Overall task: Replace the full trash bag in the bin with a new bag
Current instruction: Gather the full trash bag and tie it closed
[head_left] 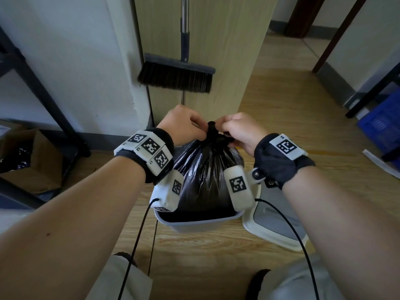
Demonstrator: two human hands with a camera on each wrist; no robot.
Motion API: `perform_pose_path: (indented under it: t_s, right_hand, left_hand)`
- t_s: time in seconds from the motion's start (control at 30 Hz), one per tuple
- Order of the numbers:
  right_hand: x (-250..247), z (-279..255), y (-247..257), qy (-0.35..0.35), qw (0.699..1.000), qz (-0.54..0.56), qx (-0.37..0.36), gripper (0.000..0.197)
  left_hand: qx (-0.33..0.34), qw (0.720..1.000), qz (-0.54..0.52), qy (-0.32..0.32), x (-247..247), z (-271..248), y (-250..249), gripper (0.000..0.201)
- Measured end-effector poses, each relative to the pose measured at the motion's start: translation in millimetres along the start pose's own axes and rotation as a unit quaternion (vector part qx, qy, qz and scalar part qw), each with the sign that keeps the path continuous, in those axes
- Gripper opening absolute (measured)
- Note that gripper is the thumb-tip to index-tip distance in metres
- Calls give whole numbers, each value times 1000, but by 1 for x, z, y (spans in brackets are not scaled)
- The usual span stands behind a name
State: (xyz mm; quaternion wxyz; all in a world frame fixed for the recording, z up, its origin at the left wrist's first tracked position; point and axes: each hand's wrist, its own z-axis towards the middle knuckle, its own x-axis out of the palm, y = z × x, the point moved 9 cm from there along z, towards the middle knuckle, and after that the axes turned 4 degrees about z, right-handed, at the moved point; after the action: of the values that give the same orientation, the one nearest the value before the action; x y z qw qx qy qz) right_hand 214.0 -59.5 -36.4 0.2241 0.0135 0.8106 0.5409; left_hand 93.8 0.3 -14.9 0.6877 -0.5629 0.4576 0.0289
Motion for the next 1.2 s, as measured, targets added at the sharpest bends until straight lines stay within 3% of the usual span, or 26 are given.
perform_pose_path:
  t_s: [0.2, 0.53, 0.7, 0.77, 0.87, 0.9, 1.0, 1.07, 1.13, 1.2]
  right_hand:
    - [-1, 0, 2, 1, 1000, -9, -5, 8]
    - [-23, 1, 2, -51, 998, -14, -21, 19]
    - [-39, 4, -3, -89, 995, -35, -12, 16]
    - [-39, 4, 0, -96, 993, -58, -30, 16]
    - [-32, 1, 11, -86, 986, -120, -83, 8]
    - [-28, 0, 13, -76, 982, -146, -96, 16]
    - [-3, 2, 4, -1, 969, -232, -85, 42]
    - [25, 1, -13, 79, 930, -351, -68, 47]
    - [40, 0, -25, 84, 901, -418, -86, 32]
    - [37, 1, -28, 41, 919, -380, -95, 14]
  left_hand:
    - [21, 999, 39, -23, 0, 2, -2, 15]
    - [-15, 986, 166, 22, 4, 6, 16, 8]
    - [-34, 978, 200, 47, 7, 4, 25, 20]
    - [-43, 980, 187, 46, 6, 5, 25, 20]
    - [-66, 993, 78, 53, 6, 4, 26, 16]
    - [-74, 995, 43, 57, 7, 3, 26, 14]
    - [-87, 995, -5, 56, 8, 2, 28, 13]
    - [-82, 995, -10, 62, 10, 1, 28, 12]
    - [-76, 994, -17, 77, 13, 0, 26, 11]
    - [-69, 994, -5, 90, 14, -1, 25, 13]
